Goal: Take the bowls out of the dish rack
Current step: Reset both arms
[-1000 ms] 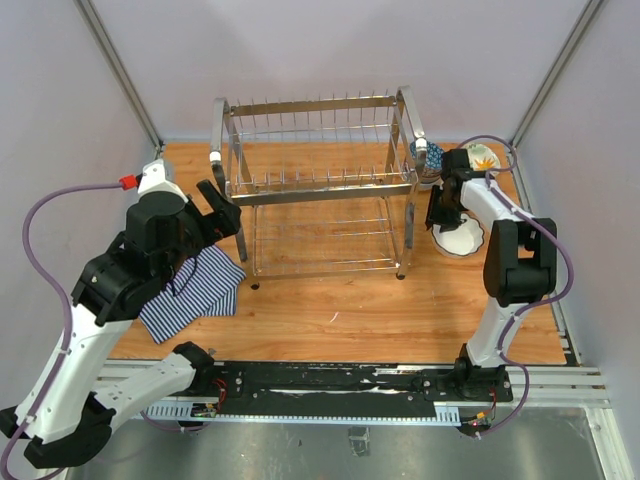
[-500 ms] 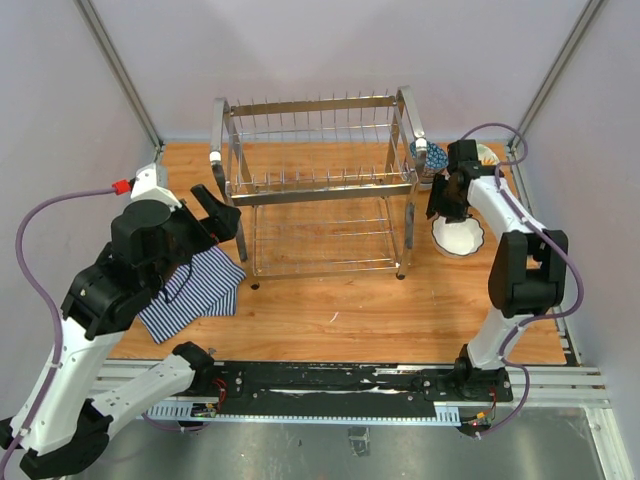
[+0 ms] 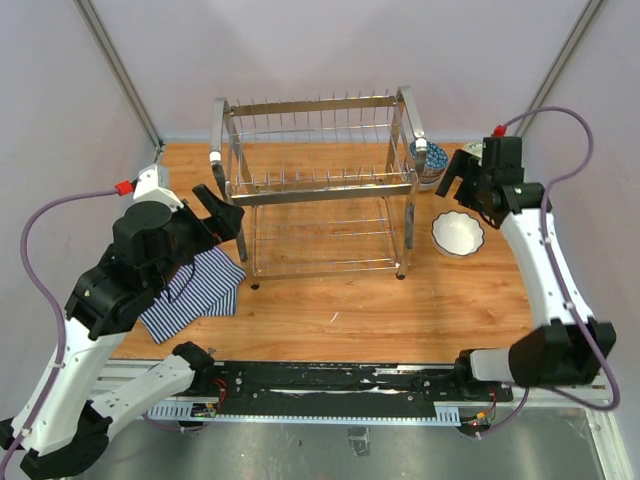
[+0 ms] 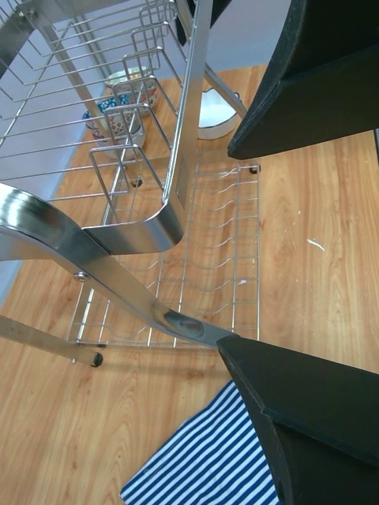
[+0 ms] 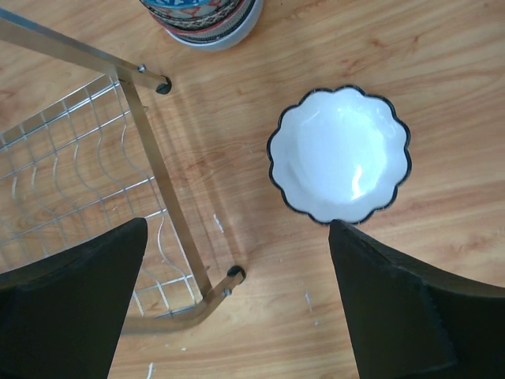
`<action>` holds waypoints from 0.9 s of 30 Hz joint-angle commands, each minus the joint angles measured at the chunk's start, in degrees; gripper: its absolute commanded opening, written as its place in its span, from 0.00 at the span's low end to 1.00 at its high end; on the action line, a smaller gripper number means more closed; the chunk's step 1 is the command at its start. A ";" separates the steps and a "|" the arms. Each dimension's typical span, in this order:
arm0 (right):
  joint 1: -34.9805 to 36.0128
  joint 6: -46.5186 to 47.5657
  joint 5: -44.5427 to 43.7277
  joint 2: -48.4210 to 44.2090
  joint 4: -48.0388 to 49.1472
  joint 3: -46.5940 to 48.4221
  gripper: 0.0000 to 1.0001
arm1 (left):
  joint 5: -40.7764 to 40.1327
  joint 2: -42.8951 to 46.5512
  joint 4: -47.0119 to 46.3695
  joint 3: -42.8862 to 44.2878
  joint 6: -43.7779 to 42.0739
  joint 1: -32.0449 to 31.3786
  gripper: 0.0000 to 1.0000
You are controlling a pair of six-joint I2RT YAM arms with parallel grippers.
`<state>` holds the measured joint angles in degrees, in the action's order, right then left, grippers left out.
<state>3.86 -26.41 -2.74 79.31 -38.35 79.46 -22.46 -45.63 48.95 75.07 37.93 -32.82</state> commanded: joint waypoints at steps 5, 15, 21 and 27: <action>0.22 -9.93 -4.77 -20.93 -1.17 -12.26 0.99 | -0.48 2.94 0.03 -2.22 4.37 0.30 1.00; 2.74 -12.95 -6.20 -36.01 -13.18 -17.72 0.98 | 0.96 7.71 0.79 -8.05 7.33 0.30 1.00; 3.41 -15.95 -3.94 -43.55 -19.87 -21.12 0.98 | 0.93 8.01 -0.36 -8.61 7.40 0.30 1.00; 3.44 -14.90 -2.85 -49.31 -24.35 -21.74 0.99 | 1.55 7.54 -2.95 -9.87 8.97 0.30 1.00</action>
<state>6.50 -40.77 -6.50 32.42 -58.00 58.54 -21.19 -38.13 49.15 66.39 45.17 -32.80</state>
